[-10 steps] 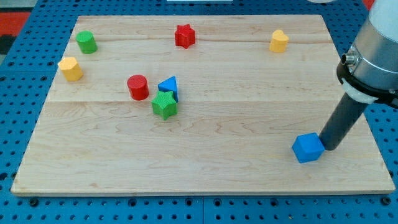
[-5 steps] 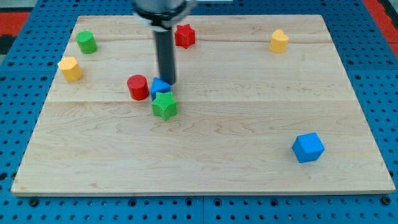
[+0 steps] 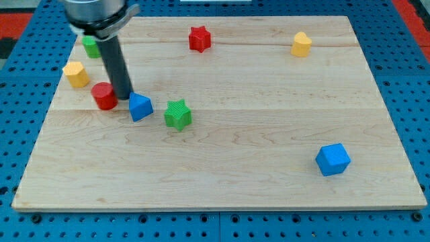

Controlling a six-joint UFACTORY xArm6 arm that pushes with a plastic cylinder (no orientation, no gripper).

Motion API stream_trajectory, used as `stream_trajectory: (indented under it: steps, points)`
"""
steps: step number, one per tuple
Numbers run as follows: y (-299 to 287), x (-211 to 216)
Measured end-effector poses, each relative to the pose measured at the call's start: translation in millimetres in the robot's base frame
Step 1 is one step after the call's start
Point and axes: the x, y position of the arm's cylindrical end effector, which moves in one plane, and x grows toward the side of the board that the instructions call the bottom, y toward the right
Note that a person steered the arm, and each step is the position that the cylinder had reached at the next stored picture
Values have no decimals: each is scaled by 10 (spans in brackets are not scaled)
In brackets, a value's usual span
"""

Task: Move blue triangle right of green star

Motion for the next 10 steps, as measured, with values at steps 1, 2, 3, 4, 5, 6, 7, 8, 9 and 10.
stream_trajectory:
  steps: [1,2,3,4,5,6,7,8,9,10]
  points:
    - [252,155]
    - [478,-103]
    - [926,158]
    - [1211,466]
    - [858,411]
    - [857,279]
    - [417,416]
    - [261,590]
    - [482,713]
    - [416,861]
